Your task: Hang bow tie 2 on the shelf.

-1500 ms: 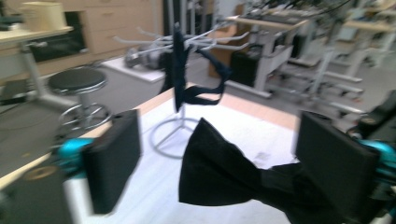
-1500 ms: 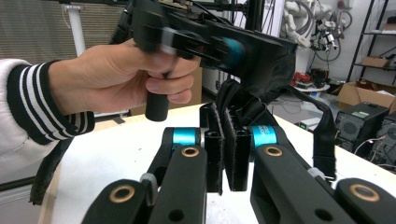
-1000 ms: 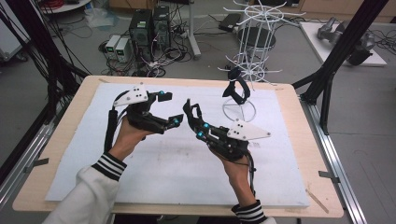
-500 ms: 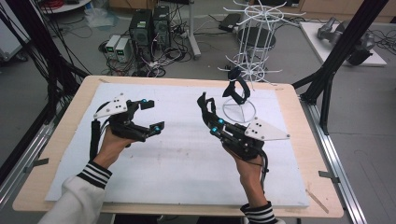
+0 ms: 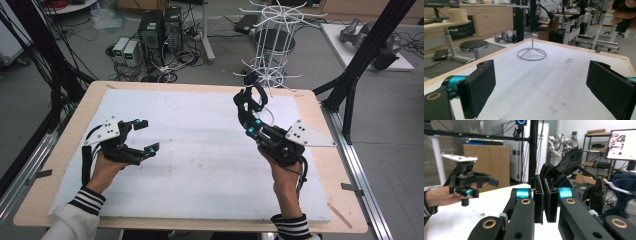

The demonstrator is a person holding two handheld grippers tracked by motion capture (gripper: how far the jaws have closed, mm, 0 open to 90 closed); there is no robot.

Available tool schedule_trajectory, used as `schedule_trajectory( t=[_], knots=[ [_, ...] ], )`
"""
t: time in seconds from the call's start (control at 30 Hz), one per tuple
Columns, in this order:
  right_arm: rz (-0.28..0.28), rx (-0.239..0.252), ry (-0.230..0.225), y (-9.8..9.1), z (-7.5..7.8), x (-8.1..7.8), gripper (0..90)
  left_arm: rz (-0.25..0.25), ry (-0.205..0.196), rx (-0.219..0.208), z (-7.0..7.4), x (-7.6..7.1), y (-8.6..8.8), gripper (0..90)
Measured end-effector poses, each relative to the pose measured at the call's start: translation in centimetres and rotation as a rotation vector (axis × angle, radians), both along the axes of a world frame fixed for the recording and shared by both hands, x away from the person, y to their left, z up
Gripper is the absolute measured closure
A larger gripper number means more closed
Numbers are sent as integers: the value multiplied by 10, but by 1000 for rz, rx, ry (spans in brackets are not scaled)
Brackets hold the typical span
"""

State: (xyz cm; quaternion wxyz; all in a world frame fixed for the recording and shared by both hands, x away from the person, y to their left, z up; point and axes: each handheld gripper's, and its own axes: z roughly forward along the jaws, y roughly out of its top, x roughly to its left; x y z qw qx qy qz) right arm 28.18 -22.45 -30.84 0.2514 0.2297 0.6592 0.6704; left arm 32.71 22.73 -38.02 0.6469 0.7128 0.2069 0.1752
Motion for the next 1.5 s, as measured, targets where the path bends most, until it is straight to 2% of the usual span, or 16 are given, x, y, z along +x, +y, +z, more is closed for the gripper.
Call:
schedule_trajectory(
  t=[0.13, 0.5, 0.63, 0.8, 1.1, 1.5],
  knots=[
    [-20, 8, -10, -8, 5, -1, 881, 10, 14, 2, -9, -2, 7, 94],
    [-72, 21, -26, -28, 13, -1, 881, 23, -1, -8, -25, -10, 18, 94],
    [-90, 26, -37, -35, 16, -2, 880, 37, 4, -11, -30, -12, 22, 94],
    [-119, 22, -42, -44, 19, -1, 880, 65, -11, -25, -37, -18, 27, 94],
    [-165, 9, -37, -51, 21, 12, 879, 121, -42, -63, -47, -32, 33, 94],
    [-193, -7, -21, -50, 18, 28, 879, 165, -59, -66, -54, -41, 35, 94]
  ],
)
